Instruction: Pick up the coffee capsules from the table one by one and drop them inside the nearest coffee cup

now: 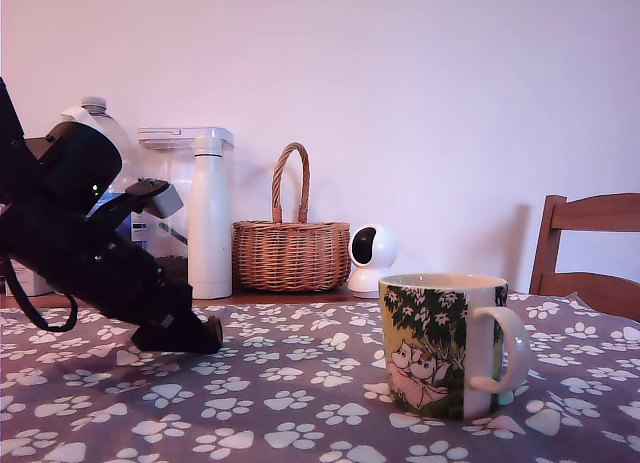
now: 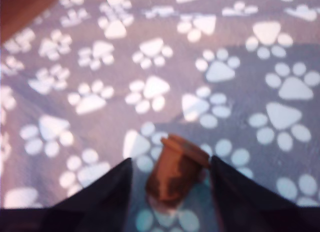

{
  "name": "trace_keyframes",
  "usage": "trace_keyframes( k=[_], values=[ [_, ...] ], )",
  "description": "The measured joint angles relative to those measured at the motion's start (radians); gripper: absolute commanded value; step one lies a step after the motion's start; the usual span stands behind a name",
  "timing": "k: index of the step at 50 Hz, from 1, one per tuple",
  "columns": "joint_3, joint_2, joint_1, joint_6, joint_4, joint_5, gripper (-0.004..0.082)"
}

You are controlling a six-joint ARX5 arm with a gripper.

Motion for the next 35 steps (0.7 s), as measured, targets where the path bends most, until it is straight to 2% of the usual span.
trace_keyframes(
  k=[12,30,35],
  values=[
    [0.0,-0.002,0.0,0.0,-0.013,0.003,0.0248],
    [0.0,-0.002,-0.001,0.0,-0.017,0.002,0.0212],
    [0.0,-0.002,-0.001,0.0,-0.017,-0.001,0.015]
  ],
)
